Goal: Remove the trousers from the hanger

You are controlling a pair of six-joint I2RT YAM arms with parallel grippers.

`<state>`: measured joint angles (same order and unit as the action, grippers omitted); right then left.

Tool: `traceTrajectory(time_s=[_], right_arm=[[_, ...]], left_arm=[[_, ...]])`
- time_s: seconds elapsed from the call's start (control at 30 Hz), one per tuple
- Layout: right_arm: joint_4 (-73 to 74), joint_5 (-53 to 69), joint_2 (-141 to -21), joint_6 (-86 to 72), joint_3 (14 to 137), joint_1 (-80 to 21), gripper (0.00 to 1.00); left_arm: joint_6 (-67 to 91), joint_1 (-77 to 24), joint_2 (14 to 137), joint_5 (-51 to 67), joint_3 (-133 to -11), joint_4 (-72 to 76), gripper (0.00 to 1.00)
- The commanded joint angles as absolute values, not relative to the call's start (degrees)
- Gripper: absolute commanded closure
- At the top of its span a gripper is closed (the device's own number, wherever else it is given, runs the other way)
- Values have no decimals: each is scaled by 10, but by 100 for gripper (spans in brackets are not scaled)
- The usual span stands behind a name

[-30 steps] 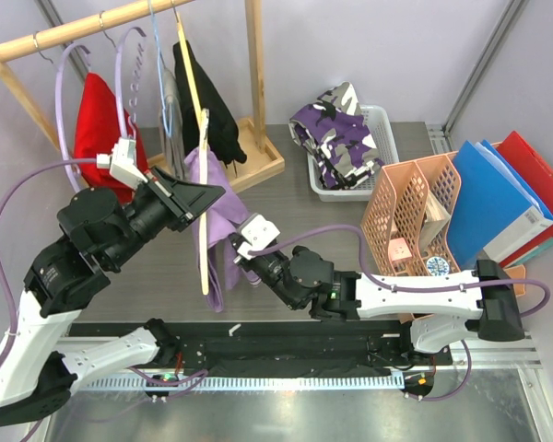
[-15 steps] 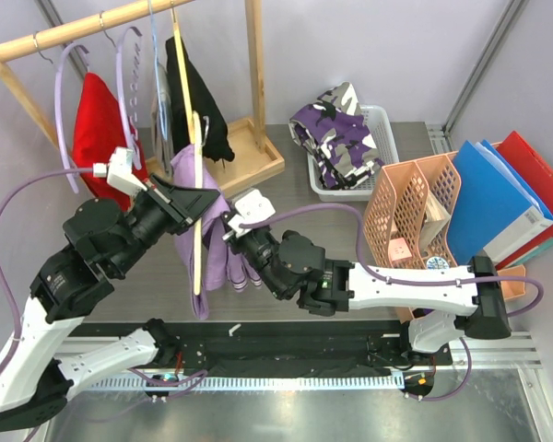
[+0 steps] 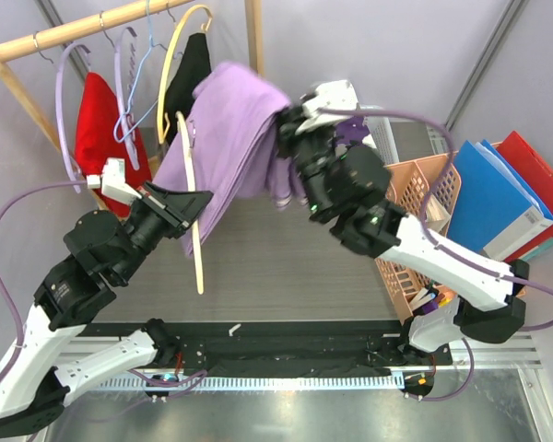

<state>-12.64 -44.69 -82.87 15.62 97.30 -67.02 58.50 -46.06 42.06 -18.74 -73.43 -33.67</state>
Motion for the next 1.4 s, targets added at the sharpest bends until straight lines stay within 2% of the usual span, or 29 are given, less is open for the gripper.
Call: traceTrajectory(time_s=[0.0, 0.2, 0.4, 0.6, 0.87, 1.07, 1.37], right_arm=[[-193, -426, -763, 204, 1050, -622, 99], [-189, -402, -749, 322, 1070, -551, 99], [-224, -396, -690, 406, 949, -519, 99], [-208, -423, -650, 304, 831, -501, 99], [-155, -455, -655, 128, 781, -501, 99], [-153, -539, -746, 80, 831, -500, 99], [-193, -523, -932, 132, 1049, -444, 99]], left_arm=[[577, -458, 424, -235, -730, -332, 100], [577, -457, 420, -235, -735, -355, 100], [574, -457, 416, -226, -751, -362, 100], [570, -457, 408, -214, -761, -369, 100], [566, -458, 389, -214, -763, -382, 100], [570, -457, 375, -213, -754, -384, 100], [583, -457, 361, -200, -735, -372, 100]])
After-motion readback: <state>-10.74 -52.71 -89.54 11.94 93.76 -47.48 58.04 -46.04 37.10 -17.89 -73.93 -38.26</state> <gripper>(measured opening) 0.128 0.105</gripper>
